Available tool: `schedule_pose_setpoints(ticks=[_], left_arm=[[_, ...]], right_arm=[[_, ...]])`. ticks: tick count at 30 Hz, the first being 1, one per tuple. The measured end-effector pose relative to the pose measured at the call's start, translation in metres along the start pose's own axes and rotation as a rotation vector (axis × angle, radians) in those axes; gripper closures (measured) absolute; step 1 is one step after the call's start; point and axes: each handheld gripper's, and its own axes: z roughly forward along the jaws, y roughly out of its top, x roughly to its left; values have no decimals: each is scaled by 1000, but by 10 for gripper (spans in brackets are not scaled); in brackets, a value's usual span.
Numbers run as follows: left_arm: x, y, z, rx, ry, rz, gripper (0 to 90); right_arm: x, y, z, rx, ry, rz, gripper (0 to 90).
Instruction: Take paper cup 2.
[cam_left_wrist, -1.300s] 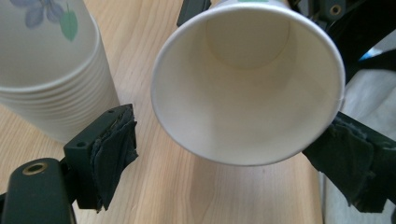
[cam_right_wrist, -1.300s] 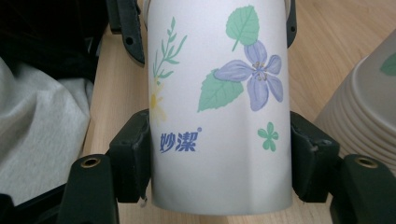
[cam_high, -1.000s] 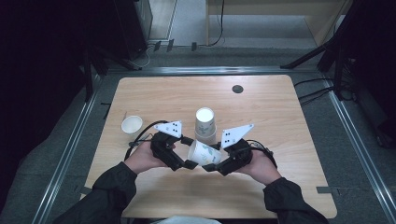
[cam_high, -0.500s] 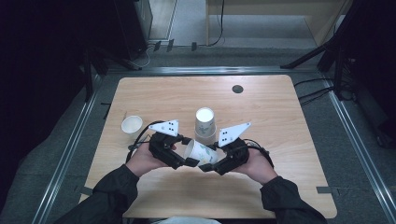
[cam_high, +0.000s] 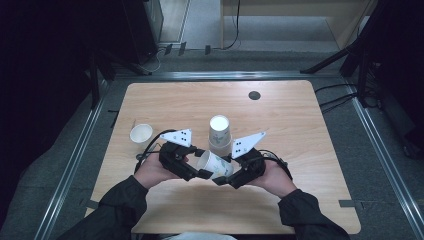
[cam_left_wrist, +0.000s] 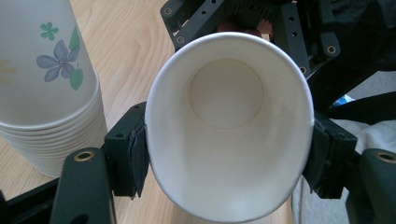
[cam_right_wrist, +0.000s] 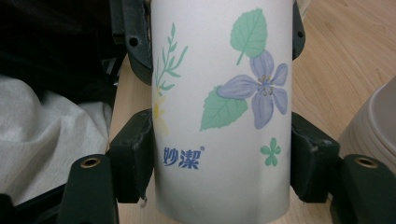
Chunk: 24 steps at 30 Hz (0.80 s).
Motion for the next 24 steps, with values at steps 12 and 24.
schedule_pose_setpoints(ticks=[12,24], left_arm=[[1,2,-7,100,45,58,285],[-10,-1,17,331,99,177,278]], right_arm=[[0,-3,6,64,-26,-21,245],[-1,-10,23,148,-48,-35,250]])
